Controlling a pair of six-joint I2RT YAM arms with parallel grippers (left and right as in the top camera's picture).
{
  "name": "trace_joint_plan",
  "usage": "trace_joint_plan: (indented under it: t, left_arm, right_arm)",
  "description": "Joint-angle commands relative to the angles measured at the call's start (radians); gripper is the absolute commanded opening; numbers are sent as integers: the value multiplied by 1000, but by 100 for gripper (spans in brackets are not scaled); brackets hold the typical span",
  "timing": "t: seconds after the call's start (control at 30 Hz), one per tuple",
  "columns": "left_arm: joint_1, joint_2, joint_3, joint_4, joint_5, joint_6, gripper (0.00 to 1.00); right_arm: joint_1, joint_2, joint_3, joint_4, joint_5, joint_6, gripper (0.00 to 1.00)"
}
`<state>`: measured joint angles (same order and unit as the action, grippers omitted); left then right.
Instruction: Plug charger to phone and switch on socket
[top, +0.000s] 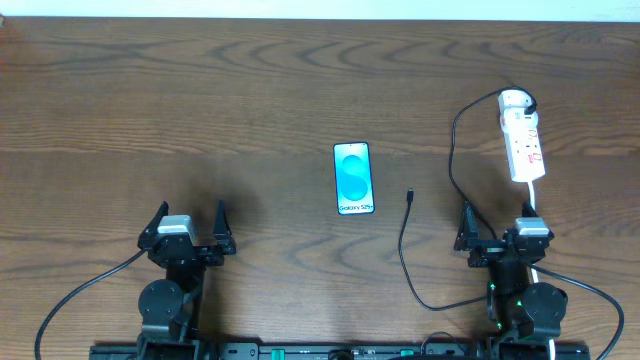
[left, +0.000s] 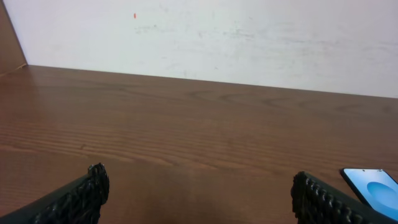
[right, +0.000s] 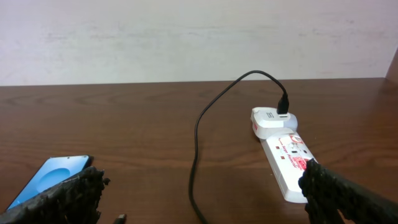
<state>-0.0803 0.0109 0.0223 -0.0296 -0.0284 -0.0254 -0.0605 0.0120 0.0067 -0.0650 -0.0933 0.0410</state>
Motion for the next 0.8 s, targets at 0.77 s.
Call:
trace_joint_plan:
  t: [0.77]
  left_arm:
    - [3, -5, 0, -29, 47, -193, 95]
  right_arm:
    - [9, -3, -1, -5, 5, 6, 99]
